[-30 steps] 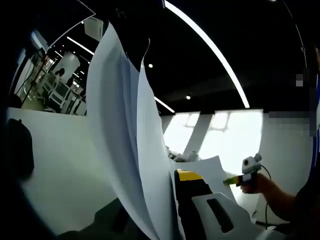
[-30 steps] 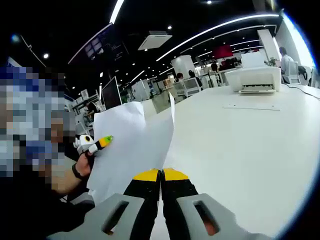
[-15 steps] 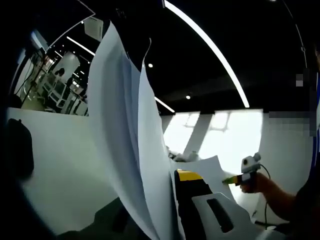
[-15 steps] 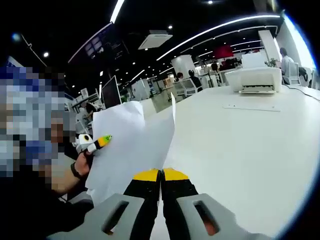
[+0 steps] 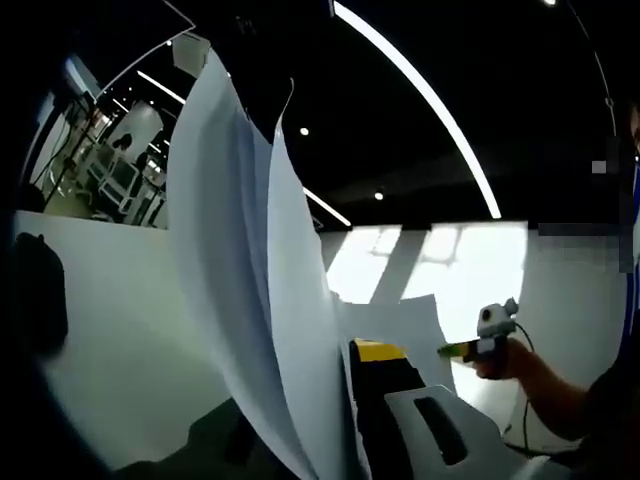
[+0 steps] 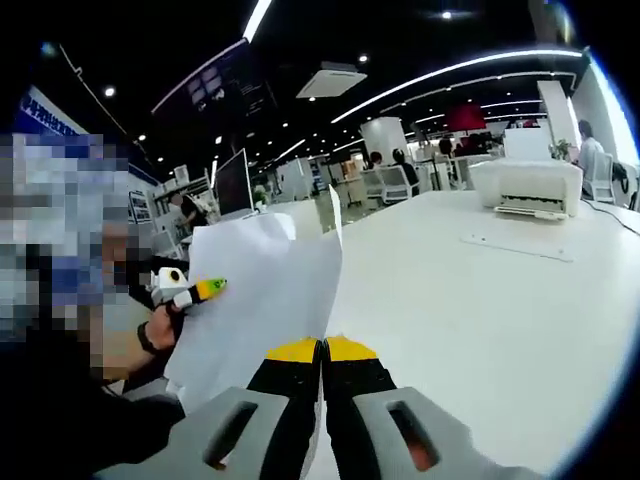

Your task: Organize the stack of printing papers by aligning and flattening the scattered papers on the table

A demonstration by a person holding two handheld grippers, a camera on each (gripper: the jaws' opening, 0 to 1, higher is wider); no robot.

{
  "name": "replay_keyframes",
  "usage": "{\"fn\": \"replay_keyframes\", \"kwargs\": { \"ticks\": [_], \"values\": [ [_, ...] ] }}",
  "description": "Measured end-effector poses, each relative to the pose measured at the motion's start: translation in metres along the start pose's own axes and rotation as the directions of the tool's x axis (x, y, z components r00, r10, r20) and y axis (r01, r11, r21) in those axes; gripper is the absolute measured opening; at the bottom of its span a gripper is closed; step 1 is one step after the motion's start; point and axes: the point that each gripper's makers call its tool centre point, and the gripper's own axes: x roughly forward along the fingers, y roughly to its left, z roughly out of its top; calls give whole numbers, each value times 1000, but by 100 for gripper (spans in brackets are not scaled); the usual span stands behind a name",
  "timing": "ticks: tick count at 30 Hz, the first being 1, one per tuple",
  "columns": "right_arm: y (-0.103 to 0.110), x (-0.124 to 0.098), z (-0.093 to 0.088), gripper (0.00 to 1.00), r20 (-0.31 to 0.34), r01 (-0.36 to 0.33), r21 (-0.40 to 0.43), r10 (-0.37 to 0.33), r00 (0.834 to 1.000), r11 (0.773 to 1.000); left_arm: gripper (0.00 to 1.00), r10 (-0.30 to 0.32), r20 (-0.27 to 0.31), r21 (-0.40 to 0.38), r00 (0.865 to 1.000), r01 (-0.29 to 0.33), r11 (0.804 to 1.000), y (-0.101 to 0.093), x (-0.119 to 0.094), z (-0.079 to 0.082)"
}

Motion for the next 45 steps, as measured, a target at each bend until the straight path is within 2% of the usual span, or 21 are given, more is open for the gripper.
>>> {"fn": "replay_keyframes", "kwargs": {
  "ticks": [3,9,13,17,20,25,30,36,45],
  "values": [
    [0,11,7,0,9,-18,-36,18,1000,999,10,5,-5,3,1000,-5,1000,0,0,-1],
    [5,32,17,0,34,-42,-19,43,999,999,10,11,-11,6,1000,-11,1000,0,1,-2],
    [7,44,17,0,37,-48,-12,48,998,999,10,9,-18,17,1000,-9,1000,-1,1,-4],
    [3,53,17,0,29,-43,22,43,999,999,12,1,-2,-14,1000,-1,1000,-1,0,0],
    [6,58,20,0,30,-56,29,55,998,998,14,-5,8,-33,1000,5,999,-1,-1,2],
    [16,70,26,0,23,-60,0,60,998,998,16,-16,-9,-31,1000,16,999,-3,0,-1],
    [23,84,31,0,41,-63,-11,63,997,998,17,-23,-7,-36,1000,22,999,-4,0,-1],
    [32,97,27,0,-7,-76,-66,76,997,995,18,-31,-11,-39,999,30,999,-5,0,-1],
    [40,111,25,0,-24,-81,-80,79,997,994,19,-27,-25,-31,999,26,999,-4,1,-4]
  ]
}}
